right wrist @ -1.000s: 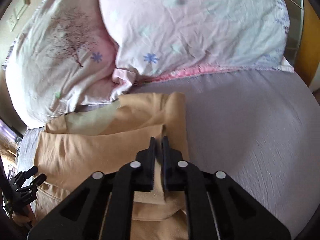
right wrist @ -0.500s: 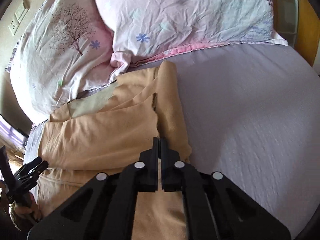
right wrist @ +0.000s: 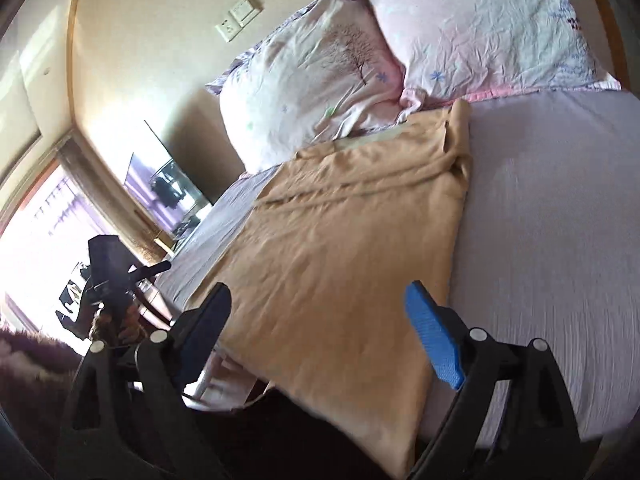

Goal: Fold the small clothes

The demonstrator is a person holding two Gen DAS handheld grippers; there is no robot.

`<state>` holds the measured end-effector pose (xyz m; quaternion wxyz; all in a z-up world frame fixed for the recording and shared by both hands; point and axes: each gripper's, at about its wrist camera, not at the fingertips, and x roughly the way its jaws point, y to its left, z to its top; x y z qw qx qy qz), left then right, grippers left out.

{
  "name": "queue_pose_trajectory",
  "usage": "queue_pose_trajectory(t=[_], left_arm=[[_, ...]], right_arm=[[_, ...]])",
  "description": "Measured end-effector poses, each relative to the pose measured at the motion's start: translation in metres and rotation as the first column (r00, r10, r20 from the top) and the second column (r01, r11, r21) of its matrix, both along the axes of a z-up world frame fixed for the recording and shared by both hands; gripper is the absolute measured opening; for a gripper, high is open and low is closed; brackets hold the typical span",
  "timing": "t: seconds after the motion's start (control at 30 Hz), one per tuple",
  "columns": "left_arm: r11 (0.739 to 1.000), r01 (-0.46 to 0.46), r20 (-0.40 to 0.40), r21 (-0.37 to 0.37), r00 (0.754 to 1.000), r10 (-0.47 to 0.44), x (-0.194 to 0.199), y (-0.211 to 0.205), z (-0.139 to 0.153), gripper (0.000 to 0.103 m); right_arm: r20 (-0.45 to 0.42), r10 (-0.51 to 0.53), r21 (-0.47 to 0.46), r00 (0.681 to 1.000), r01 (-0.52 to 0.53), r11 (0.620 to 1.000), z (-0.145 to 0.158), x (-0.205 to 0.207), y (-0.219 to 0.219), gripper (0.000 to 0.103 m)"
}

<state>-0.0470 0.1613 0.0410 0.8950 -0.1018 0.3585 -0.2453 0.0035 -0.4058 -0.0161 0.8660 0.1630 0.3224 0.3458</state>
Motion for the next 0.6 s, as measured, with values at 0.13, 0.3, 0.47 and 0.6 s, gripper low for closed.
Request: queue_pose_trajectory(t=[0.13,0.3,0.47,0.6], left_arm=[[1.000,-0.005,-0.116,-0.029,0.993,0.001,-0.032,0.008,-0.042,0.102],[0.997,0.038,-0.210,-0.071,0.976,-0.052,-0.027,-0.009,-0.081,0.102],[0.991,0.006,-0.271,-0.137,0.961,-0.043,-0.006,-0.021,-0.101,0.102],[0.968,-0.004,-0.301,-0.252,0.951,-0.075,0.000,-0.021,-0.105,0.073]], right_arm=[[-0.133,0.005,-0.001,0.991,-0.005,1.000,-0.036,-0.048,-0.021,0.089],[-0.250,-0.052,-0.040,0.967,0.044,0.998,-0.072,-0.057,-0.035,0.089],[-0.280,-0.024,-0.010,0.960,0.022,1.000,-0.098,-0.033,-0.019,0.089],[-0.287,0.037,0.098,0.957,-0.009,0.995,-0.113,-0.018,-0.013,0.033]])
